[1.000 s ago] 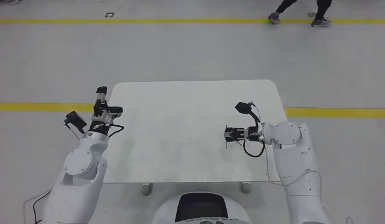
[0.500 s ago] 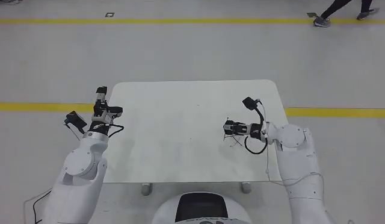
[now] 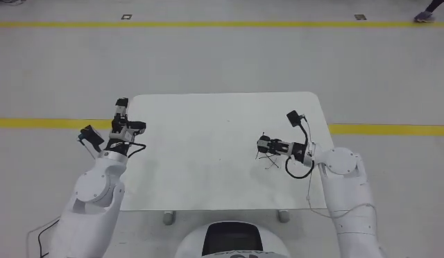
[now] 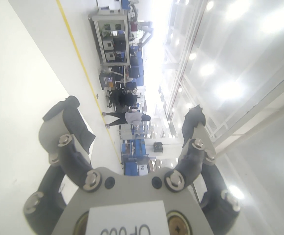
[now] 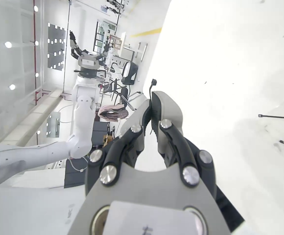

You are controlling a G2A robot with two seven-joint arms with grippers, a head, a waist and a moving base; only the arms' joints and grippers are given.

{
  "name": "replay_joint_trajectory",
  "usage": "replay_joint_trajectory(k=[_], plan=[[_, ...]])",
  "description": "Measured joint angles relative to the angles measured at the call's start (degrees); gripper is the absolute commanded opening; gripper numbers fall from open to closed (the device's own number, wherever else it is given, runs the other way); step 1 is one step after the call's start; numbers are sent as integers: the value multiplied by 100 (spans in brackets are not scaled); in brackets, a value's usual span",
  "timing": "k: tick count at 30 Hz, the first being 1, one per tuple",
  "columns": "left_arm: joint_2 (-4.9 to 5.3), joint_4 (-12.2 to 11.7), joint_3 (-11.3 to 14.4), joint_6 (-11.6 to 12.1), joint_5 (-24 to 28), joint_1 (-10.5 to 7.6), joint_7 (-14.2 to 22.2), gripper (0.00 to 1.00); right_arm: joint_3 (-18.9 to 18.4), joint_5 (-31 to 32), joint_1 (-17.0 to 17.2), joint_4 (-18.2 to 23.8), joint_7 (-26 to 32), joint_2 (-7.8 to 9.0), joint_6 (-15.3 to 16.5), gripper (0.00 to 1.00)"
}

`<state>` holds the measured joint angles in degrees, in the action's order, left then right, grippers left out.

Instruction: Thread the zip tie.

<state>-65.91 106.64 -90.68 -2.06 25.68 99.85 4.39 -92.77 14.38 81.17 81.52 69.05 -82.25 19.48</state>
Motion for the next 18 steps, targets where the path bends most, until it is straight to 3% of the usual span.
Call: replay_joint_trajectory(k=[3,7,15,18], plan=[[-1,249,183,-254,143,114,457,100,171,-329,112,155,-271,17,0,0],[-15,356,617,-608,72,115,810,100,367,-778,169,218,-453,50,0,0],[-14,352,671,-621,6,104,832,100,386,-857,161,214,-455,54,0,0],[-17,257,819,-683,29,55,1046,100,421,-738,175,152,-674,67,-93,0]])
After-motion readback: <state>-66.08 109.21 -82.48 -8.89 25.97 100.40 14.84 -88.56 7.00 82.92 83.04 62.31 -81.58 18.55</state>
